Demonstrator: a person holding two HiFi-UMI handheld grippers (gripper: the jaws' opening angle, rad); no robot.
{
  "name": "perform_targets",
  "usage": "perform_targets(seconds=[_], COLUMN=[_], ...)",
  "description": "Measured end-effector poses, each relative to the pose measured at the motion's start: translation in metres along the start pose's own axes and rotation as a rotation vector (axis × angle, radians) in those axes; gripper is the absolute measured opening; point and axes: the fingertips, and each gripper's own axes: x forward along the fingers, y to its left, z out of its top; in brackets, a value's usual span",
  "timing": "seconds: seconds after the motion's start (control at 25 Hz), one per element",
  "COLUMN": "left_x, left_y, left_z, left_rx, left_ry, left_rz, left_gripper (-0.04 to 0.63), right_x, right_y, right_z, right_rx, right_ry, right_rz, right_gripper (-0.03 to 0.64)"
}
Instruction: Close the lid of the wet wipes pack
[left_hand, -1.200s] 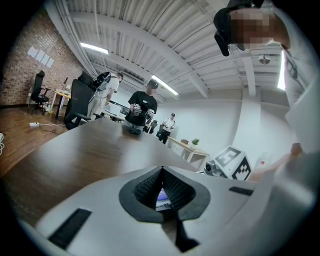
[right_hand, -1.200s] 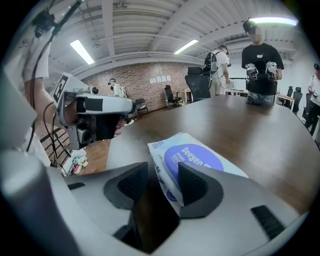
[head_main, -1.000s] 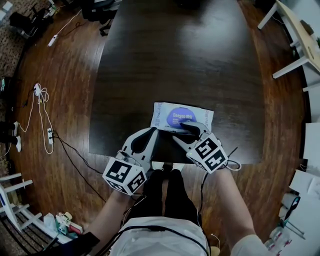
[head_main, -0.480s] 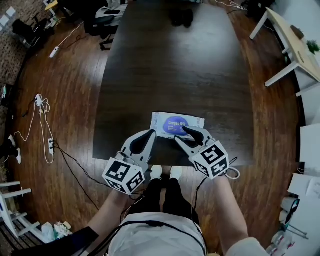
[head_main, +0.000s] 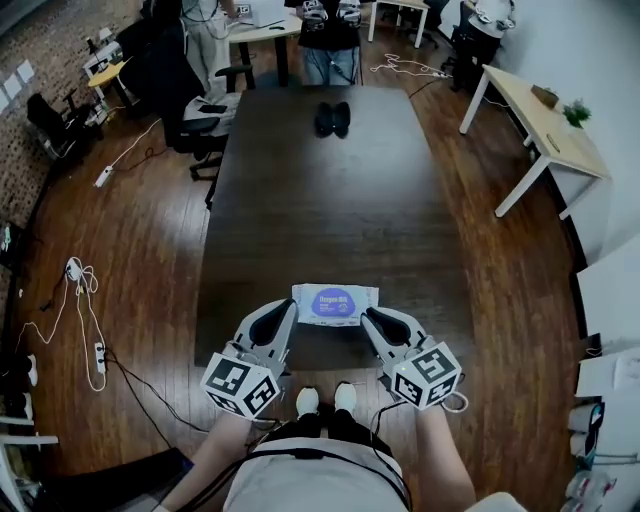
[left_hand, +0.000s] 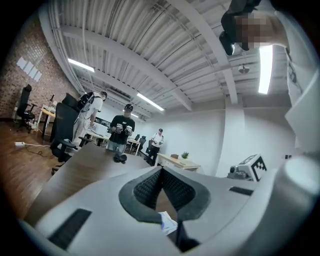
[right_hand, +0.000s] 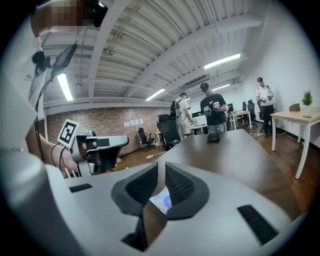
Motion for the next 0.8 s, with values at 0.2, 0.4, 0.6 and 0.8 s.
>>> perform_targets(seconds=[0.2, 0.4, 0.6, 0.8], left_x=[-0.011, -0.031, -0.044, -0.046], left_y=[-0.011, -0.012, -0.012, -0.025], left_z=[0.017, 0.024, 0.021, 0.018], left_rx=[0.04, 0.052, 0.051, 0.046], left_ry=[-0.016, -0.031, -0.024, 0.003], left_rz=[-0.034, -0.05, -0.072, -0.11], left_gripper=[0.002, 0.002, 0.002, 0.002], right_x=[-0.027, -0.043, -0.05, -0.06], right_y=[0.023, 0.041, 0.047, 0.054], right_z=[0.018, 0.026, 0.03, 0.03], right_rx=[-0.024, -0.034, -0.043, -0.02], right_ry=[-0.052, -0.087, -0.109, -0.157], right_rz=[-0.036, -0.06, -0.091, -0.126], right_gripper=[0.006, 0.006, 0.006, 0.006])
